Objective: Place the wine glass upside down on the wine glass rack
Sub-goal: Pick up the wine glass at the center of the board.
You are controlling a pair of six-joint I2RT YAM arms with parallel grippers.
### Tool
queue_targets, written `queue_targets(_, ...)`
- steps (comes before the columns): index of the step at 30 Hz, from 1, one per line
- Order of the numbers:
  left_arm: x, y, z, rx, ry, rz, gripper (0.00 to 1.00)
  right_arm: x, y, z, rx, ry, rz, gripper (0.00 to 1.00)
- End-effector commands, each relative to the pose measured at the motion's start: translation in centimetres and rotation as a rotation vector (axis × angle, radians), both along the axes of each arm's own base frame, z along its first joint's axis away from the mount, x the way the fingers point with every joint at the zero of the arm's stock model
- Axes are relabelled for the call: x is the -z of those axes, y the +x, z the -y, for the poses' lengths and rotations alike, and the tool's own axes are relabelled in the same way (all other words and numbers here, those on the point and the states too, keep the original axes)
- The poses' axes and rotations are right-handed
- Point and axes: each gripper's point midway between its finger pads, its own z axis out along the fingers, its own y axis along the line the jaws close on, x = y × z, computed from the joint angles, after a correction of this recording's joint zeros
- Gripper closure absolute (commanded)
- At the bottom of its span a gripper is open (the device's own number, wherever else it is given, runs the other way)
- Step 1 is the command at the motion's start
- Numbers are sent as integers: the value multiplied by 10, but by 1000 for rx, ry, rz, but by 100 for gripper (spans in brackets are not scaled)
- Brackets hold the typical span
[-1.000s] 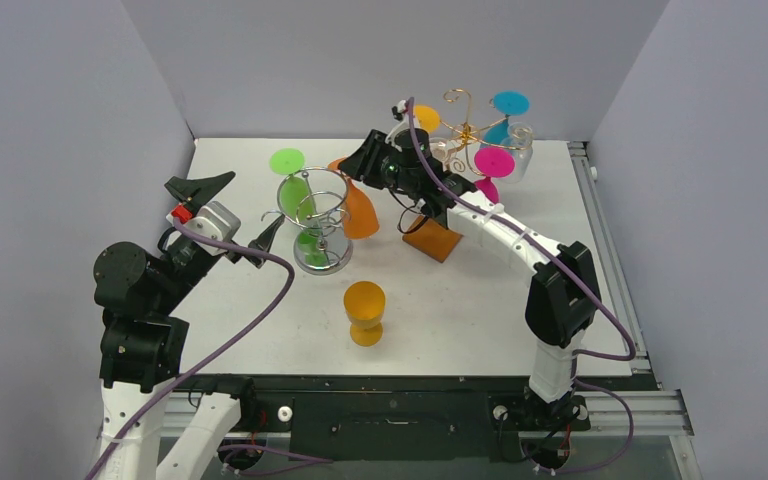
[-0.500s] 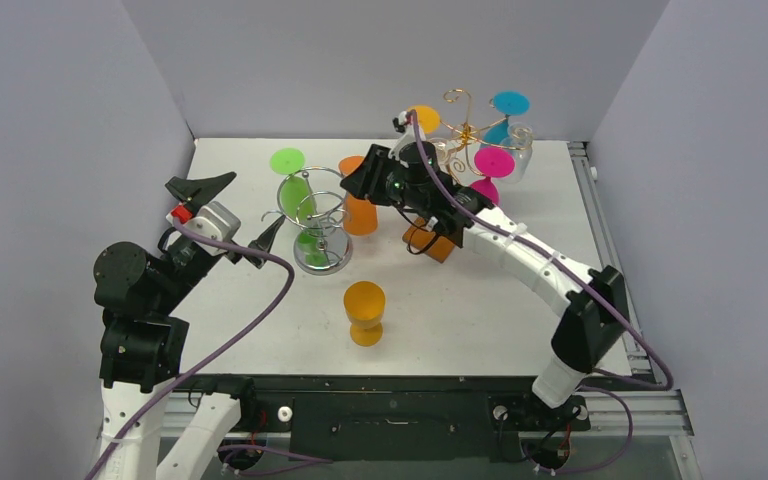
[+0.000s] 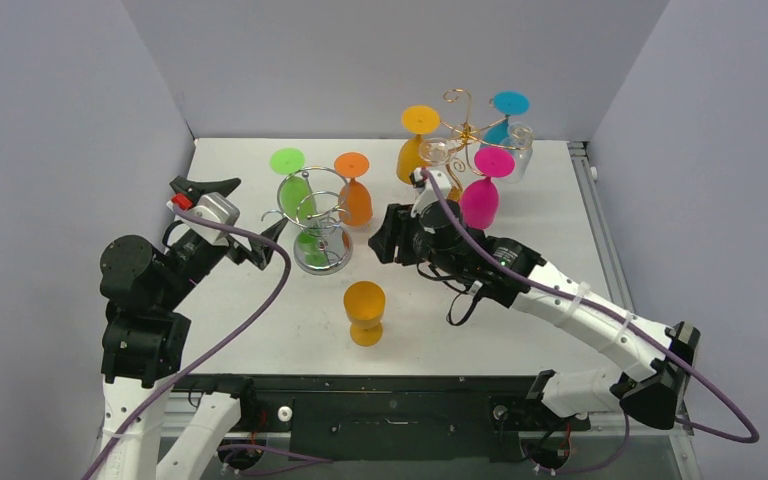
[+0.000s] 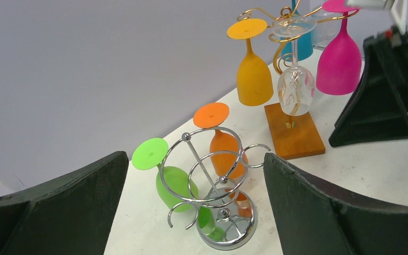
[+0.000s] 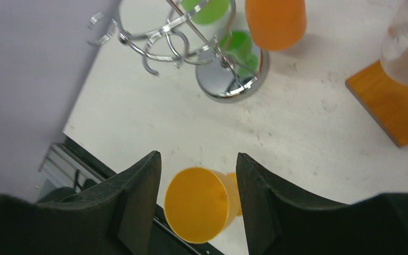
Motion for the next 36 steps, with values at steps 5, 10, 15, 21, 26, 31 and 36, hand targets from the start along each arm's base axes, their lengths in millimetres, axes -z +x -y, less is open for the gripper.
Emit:
queue_targets(5,-4,-10,5,31,-50,-54,3,85,-29,2,-70,-297,-93,49)
queue_targets(10,-1,-10,6,39,-24,-67,3,98,-37,-2,-115,-338,-105,49)
queue_targets(15,1,-9,5,35,-8,-68,2,122,-43,0,-153,-425,-143,50)
queue_targets(21,3,-11,7,50,8,-66,3,141,-45,6,-173,-503,-163,48)
queue_targets(26,7,-10,8,59,15,-80,2,149,-49,-5,-228,-511,-188,64)
queue_targets(31,12,-12,11,80,16,-83,3,146,-43,-5,-236,-491,-212,98)
queue_targets(36,14,-12,16,101,-18,-131,4,96,-25,11,-178,-412,-119,100)
